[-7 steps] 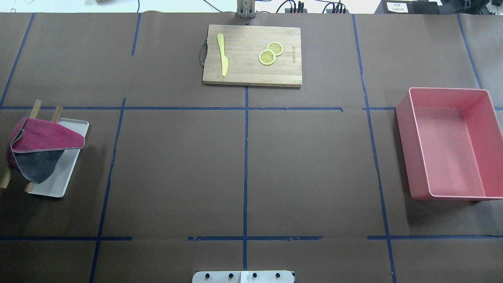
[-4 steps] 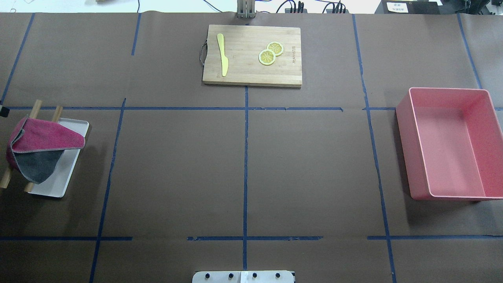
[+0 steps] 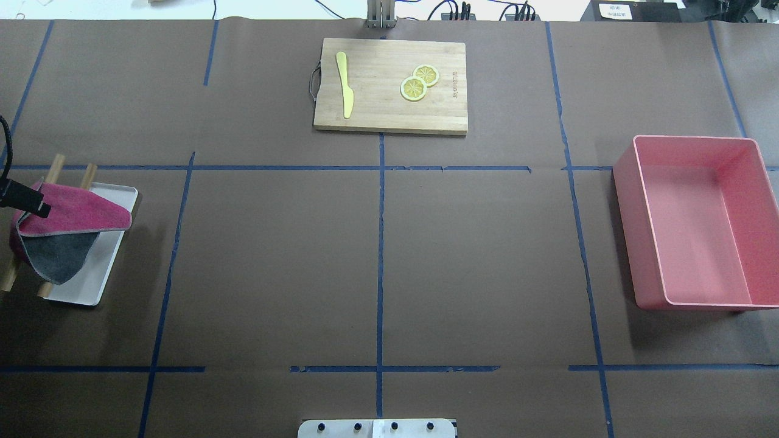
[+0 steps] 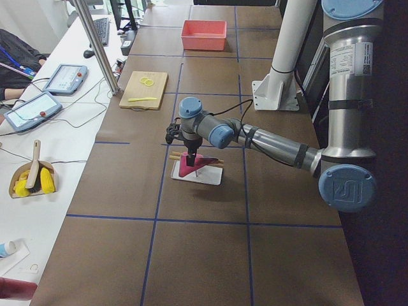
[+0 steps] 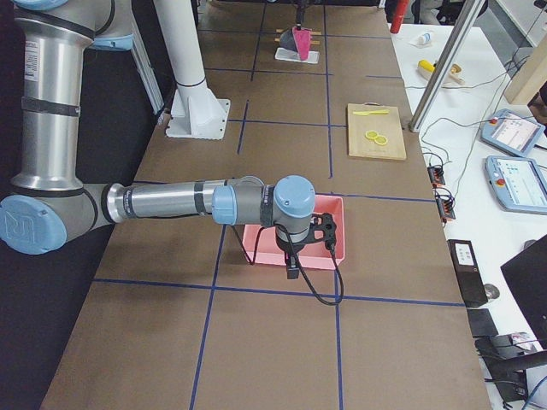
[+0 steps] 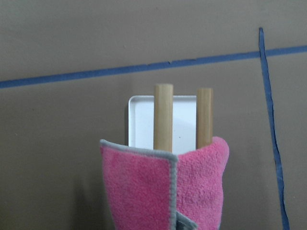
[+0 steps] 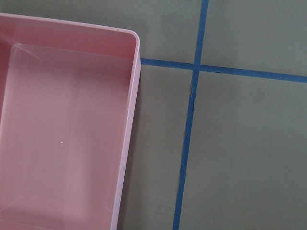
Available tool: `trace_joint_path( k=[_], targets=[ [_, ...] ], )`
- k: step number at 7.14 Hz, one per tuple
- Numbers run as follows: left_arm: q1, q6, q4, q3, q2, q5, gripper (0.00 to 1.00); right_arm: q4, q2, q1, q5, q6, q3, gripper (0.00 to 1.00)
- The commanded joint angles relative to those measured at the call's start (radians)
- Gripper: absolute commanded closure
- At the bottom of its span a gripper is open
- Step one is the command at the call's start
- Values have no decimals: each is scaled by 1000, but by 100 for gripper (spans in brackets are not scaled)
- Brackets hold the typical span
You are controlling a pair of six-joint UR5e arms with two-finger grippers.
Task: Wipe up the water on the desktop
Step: 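Grasp the pink cloth on the white tray with the left gripper and lift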
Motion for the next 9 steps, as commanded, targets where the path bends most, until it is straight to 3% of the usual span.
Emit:
trace_joint_path(
  k=[1, 3, 4, 9],
  targets=[
    [8, 4, 0, -1, 6, 16, 46, 0, 0, 0, 0, 0, 0, 0],
    [6, 4, 0, -5, 7, 17, 89, 0, 0, 0, 0, 0, 0, 0],
    [5, 4, 0, -5, 10, 19, 96, 0, 0, 0, 0, 0, -1, 0],
    [-9, -10, 26, -85, 9, 17, 100, 0, 2, 0, 0, 2, 8, 0]
  ],
)
